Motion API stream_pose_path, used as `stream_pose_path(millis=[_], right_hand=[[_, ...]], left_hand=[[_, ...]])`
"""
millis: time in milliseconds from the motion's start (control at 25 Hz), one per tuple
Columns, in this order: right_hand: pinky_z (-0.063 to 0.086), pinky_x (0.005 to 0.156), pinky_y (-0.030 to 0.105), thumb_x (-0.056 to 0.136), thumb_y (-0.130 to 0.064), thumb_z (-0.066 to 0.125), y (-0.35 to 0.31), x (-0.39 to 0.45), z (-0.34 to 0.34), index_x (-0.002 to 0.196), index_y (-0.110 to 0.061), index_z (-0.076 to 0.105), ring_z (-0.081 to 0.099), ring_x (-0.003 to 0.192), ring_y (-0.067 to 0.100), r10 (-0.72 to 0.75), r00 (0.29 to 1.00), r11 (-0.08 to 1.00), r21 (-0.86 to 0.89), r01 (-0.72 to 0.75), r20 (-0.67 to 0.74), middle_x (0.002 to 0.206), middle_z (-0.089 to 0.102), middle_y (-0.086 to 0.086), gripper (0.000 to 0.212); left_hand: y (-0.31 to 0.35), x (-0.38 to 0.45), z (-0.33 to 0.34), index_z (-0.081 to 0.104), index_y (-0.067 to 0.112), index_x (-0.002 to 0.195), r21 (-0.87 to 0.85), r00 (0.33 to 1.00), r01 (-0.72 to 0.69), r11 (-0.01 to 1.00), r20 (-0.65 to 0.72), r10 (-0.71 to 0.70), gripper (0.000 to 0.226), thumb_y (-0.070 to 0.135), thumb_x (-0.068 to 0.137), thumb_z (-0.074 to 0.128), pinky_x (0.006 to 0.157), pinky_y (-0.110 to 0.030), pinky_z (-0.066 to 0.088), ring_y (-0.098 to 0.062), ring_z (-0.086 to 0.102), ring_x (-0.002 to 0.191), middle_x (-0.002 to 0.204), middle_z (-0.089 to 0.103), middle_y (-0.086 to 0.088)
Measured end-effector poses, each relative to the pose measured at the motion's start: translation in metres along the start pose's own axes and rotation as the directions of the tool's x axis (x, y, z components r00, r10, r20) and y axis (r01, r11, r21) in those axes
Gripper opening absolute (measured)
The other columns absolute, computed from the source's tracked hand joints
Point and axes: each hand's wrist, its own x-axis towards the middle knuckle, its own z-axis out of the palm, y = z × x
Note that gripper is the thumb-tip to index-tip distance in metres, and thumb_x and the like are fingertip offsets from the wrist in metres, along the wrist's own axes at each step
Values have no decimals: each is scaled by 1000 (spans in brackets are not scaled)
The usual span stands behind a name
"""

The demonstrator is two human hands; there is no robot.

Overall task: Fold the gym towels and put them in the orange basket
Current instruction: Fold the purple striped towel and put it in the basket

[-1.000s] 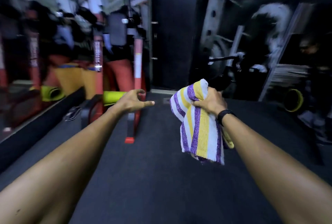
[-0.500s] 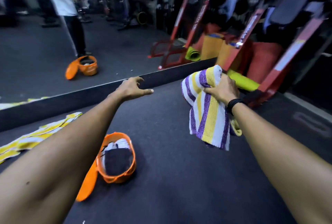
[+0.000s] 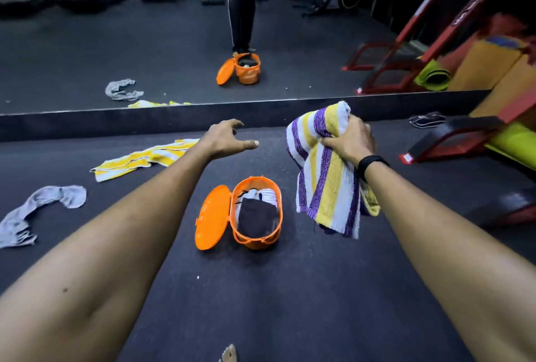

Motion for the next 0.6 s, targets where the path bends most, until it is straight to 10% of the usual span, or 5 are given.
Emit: stream_pose_path(millis=[600], right_hand=[[52, 83, 38, 69, -43, 81, 2, 167, 225, 112, -17, 61, 62, 103, 35, 127, 969, 989, -99, -108, 210, 114, 67, 12, 53]], left_hand=[[-147, 213, 63, 41, 19, 142, 61, 959, 165, 984, 224, -175, 81, 54, 75, 72, 103, -45, 43, -27, 50, 127, 142, 49, -8]])
